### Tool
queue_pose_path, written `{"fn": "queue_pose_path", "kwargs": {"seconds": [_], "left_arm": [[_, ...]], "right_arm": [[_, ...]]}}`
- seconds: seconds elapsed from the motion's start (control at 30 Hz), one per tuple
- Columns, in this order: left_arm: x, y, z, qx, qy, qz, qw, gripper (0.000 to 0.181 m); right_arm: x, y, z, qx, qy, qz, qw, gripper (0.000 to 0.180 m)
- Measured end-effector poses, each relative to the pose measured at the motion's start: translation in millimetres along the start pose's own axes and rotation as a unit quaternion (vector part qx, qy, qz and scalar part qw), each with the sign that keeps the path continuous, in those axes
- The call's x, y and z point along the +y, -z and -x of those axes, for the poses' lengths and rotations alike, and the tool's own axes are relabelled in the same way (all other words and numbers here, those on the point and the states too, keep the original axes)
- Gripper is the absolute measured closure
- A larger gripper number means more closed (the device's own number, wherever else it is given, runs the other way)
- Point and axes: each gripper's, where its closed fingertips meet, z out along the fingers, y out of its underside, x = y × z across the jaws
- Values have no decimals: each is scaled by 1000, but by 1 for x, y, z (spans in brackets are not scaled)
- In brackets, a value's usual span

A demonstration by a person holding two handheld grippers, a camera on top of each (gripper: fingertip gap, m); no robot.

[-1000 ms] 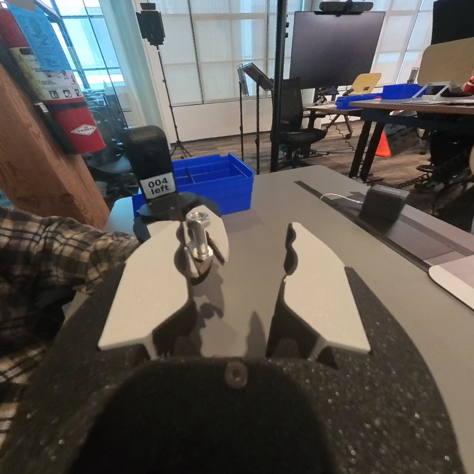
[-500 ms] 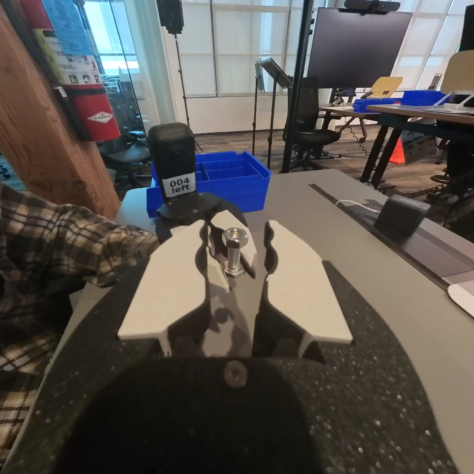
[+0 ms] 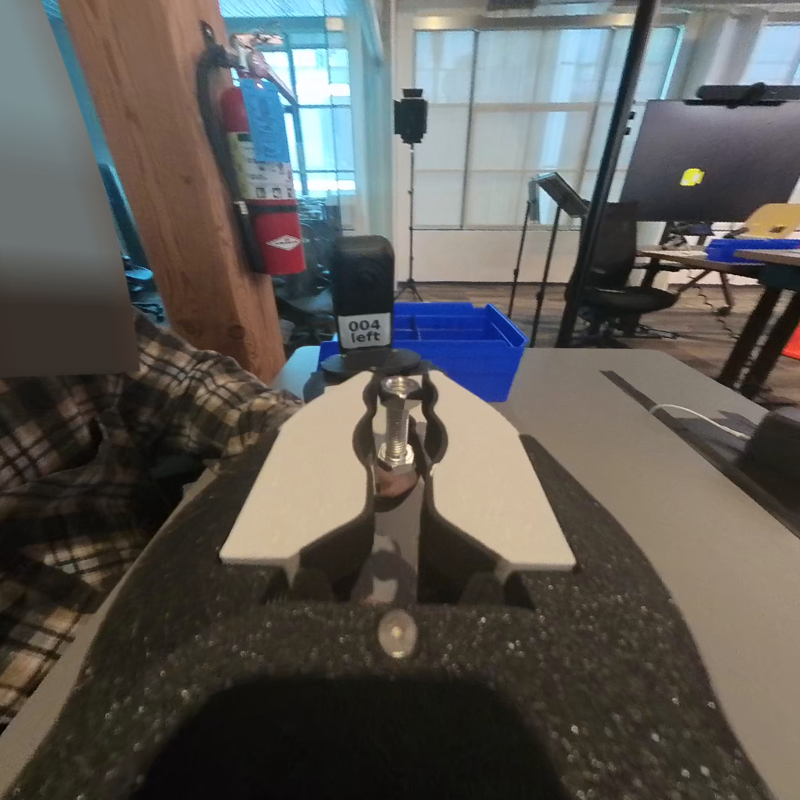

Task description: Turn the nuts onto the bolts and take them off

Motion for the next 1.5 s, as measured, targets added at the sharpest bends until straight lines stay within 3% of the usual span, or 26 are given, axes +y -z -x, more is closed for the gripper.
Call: {"fn": "queue_pose_path", "kwargs": {"seconds": [0.83, 0.97, 1.23, 1.5], "left_arm": [[4, -2, 0, 0, 0, 12, 1000, 161], [5, -2, -1, 1, -1, 15, 1000, 161], [0, -2, -9, 26, 2, -1, 1000, 162], [3, -3, -8, 19, -9, 11, 1000, 162]], "right_arm": [[3, 4, -1, -15, 4, 13, 1000, 149], [4, 3, 2, -11, 37, 27, 999, 162], [-2, 5, 9, -56, 18, -26, 998, 162], [1, 7, 10, -77, -5, -28, 997, 162]]}}
